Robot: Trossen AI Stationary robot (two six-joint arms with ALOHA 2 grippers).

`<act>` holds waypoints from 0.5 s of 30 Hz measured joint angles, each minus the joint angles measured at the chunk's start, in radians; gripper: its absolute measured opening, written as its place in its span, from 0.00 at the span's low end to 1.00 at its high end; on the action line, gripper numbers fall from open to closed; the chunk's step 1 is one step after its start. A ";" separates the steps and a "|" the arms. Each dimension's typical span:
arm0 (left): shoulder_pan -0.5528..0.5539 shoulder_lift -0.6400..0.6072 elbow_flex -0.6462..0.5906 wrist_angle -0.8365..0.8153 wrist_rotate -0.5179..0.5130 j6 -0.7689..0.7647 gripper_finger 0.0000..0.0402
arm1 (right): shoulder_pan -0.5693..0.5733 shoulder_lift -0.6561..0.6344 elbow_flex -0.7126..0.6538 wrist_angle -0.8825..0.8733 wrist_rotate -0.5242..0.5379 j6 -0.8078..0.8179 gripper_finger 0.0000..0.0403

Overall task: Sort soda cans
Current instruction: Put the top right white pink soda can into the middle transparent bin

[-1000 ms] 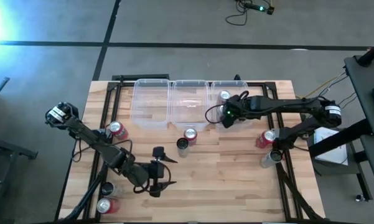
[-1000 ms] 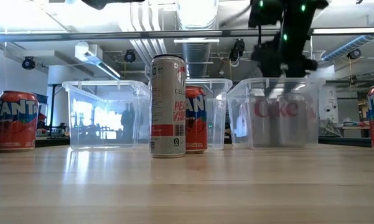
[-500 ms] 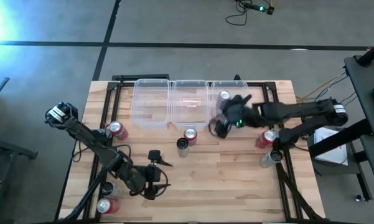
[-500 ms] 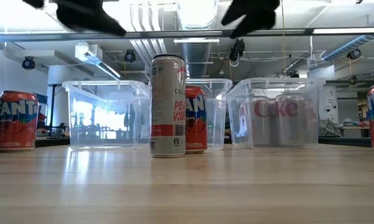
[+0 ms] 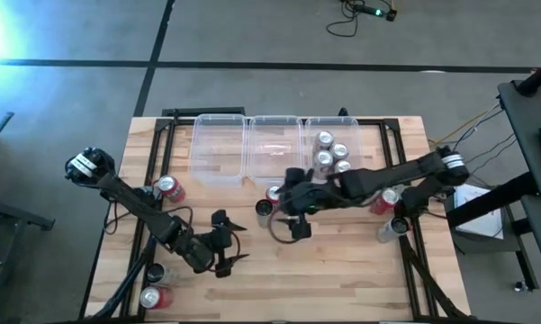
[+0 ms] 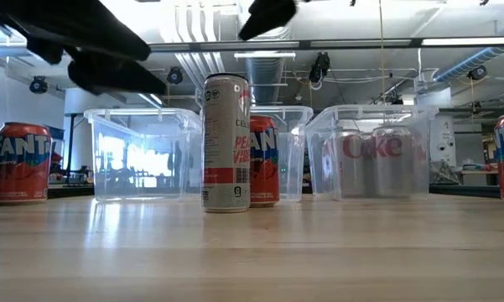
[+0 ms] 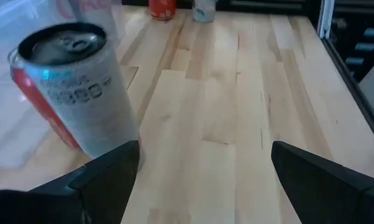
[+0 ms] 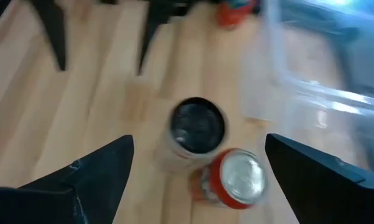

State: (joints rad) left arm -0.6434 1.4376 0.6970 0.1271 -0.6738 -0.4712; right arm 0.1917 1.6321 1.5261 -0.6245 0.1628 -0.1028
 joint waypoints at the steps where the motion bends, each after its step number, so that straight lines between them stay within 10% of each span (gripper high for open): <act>1: 0.000 0.000 -0.020 0.036 -0.005 -0.006 0.87 | -0.012 0.032 0.043 -0.034 -0.042 -0.019 0.90; 15: -0.001 0.001 -0.178 0.292 -0.037 -0.073 0.87 | -0.119 0.384 0.488 -0.388 -0.269 -0.225 0.90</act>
State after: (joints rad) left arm -0.6445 1.4384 0.5188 0.4187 -0.7104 -0.5444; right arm 0.0729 2.0160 2.0142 -1.0127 -0.1061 -0.3278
